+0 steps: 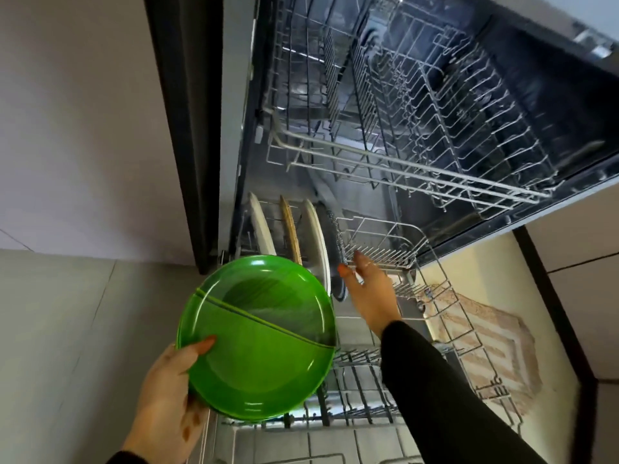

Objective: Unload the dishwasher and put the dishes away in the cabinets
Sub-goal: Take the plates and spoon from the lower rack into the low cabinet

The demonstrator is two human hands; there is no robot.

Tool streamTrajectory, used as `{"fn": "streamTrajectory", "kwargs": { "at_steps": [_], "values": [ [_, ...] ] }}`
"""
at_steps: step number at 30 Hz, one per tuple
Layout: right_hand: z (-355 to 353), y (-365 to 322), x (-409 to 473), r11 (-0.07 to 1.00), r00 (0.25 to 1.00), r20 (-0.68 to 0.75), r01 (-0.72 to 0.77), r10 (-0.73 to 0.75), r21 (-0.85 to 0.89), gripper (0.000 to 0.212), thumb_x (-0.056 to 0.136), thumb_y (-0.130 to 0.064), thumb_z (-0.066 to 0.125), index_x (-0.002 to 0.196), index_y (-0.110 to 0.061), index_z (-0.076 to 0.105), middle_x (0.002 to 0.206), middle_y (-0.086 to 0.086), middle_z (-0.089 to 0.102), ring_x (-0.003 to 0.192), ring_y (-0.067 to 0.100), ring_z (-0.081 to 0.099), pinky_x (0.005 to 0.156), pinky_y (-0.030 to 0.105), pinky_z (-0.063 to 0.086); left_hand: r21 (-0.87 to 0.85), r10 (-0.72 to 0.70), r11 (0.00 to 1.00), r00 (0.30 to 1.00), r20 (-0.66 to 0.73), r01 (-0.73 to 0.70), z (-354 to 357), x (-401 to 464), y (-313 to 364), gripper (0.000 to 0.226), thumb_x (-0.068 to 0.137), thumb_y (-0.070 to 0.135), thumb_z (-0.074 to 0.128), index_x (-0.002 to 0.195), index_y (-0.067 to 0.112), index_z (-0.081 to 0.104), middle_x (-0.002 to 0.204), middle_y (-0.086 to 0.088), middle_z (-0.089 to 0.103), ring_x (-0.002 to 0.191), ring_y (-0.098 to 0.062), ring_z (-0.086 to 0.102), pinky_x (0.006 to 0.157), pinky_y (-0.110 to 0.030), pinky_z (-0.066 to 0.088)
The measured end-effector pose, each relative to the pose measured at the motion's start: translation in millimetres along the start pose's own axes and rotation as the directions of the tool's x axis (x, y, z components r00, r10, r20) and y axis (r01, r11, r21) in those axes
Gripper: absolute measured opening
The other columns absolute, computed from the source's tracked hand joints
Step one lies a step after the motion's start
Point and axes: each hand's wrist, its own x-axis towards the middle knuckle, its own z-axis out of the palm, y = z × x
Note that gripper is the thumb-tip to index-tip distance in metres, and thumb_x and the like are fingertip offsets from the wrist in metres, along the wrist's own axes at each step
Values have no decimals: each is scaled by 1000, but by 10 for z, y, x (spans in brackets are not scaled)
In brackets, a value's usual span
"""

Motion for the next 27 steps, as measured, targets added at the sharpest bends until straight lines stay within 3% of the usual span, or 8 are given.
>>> {"fn": "streamTrajectory", "kwargs": {
  "at_steps": [5,7,11,14,17,20,23,27],
  "values": [
    [53,-98,170,997,987,-142,-70,69,-6,29,88,-13,64,117,-9,67,108,9,72,102,19,66,69,9,39,-47,-4,999,1000,22,5,54,-54,39,62,60,23,77,117,4,61,106,-20,70,88,-37,68,78,-48,54],
    [-34,-108,194,995,991,-90,-102,103,12,34,88,-13,65,121,-7,64,106,11,72,93,14,64,58,2,38,-80,-7,997,999,31,9,86,-73,70,46,78,18,65,122,5,59,110,-20,69,91,-35,67,78,-46,52],
    [-16,-88,231,998,996,56,-68,69,-16,22,87,-17,67,106,-7,70,95,9,69,91,24,65,77,21,51,-77,9,997,1000,25,-7,82,-48,98,29,91,14,51,118,10,62,98,-12,74,93,-32,66,77,-43,51],
    [78,-56,217,991,992,-10,-122,123,50,4,88,-8,63,86,-12,64,74,6,62,66,18,58,45,7,41,-60,29,998,1000,10,-29,60,-53,94,22,94,18,46,107,15,63,79,-2,76,79,-27,70,61,-37,55],
    [17,-34,175,993,981,-163,-100,110,68,10,89,-12,59,82,-11,66,75,4,66,68,17,60,50,18,40,-88,36,996,999,11,-35,-3,-46,96,29,97,24,43,92,19,71,77,1,76,63,-15,72,45,-29,55],
    [-301,-104,-144,993,978,-207,46,-23,107,9,87,-15,64,78,-16,62,70,-7,62,62,3,55,51,5,38,-122,29,992,998,53,-22,-39,-106,134,31,99,32,40,100,22,69,87,0,76,70,-15,73,48,-31,57],
    [-652,-119,-638,946,956,-57,274,-287,-173,21,80,-23,73,74,-30,55,75,-15,57,59,-4,52,53,5,41,-129,5,992,997,76,5,38,-211,189,36,97,38,41,118,18,63,101,-6,75,83,-24,73,62,-40,60],
    [-807,45,-1018,581,771,212,603,-601,-547,33,43,-22,94,62,-26,68,71,-13,63,58,0,59,45,7,45,-119,-29,992,995,93,40,274,-347,287,38,96,37,43,123,16,60,111,-12,70,101,-31,63,88,-48,47]
  ]
}}
